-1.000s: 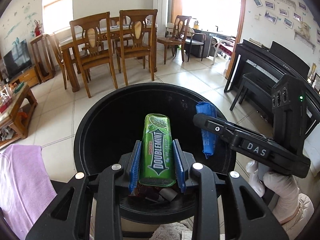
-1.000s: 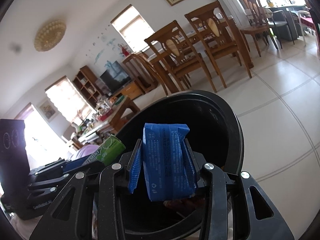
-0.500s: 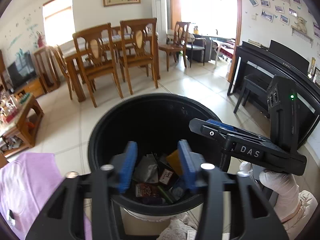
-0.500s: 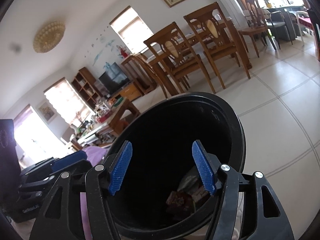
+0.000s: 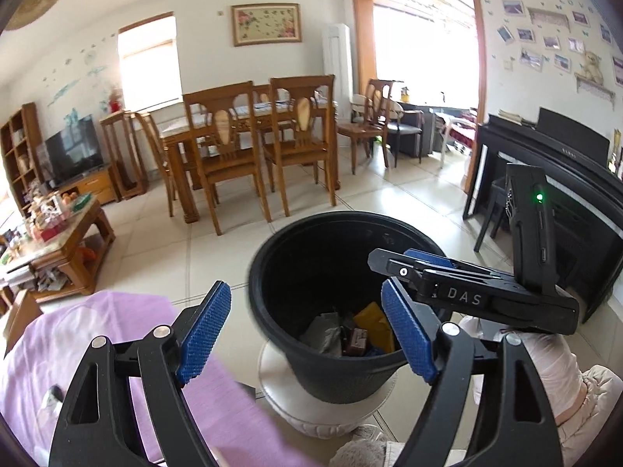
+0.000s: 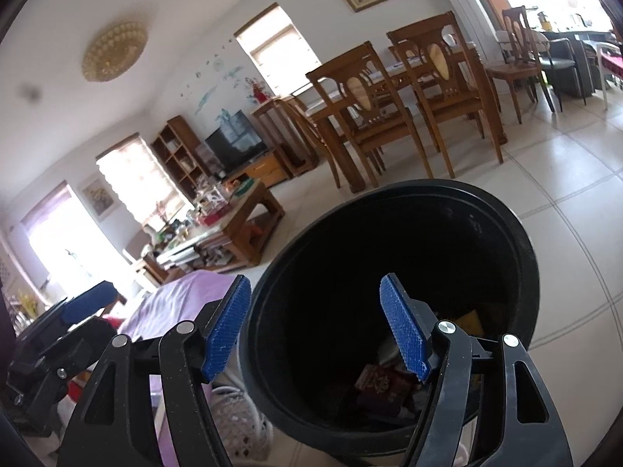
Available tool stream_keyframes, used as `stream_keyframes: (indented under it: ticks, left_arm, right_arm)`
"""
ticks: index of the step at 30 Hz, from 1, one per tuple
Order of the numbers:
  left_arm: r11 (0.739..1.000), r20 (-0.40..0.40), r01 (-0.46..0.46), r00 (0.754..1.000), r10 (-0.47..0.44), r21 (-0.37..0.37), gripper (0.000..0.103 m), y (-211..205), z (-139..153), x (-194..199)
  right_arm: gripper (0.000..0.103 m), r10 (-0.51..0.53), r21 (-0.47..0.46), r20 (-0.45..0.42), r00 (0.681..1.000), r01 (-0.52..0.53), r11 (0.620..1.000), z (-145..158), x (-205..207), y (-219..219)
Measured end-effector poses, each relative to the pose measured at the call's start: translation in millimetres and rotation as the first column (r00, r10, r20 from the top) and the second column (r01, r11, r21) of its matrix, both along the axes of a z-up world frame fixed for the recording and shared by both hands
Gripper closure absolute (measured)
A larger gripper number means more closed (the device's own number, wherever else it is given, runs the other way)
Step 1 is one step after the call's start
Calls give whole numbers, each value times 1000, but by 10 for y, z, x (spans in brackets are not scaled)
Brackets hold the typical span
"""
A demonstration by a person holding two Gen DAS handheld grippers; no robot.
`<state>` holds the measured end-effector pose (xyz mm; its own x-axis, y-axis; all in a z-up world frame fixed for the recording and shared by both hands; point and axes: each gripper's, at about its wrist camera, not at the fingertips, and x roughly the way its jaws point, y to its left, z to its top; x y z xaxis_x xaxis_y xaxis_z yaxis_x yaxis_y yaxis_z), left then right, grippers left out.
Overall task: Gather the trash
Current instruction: 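Grasp the white cap with left tool while right tool grasps eye-drop bottle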
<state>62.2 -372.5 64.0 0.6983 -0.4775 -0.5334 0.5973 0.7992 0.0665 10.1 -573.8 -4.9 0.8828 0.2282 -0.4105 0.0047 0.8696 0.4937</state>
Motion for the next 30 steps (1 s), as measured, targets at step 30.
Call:
stream_keyframes:
  ticks: [30]
  left_arm:
    - [818, -194, -575, 805, 560, -25, 11, 3221, -414, 235]
  right_arm:
    - [12, 566, -388, -236, 790, -610, 691, 307, 1130, 3792]
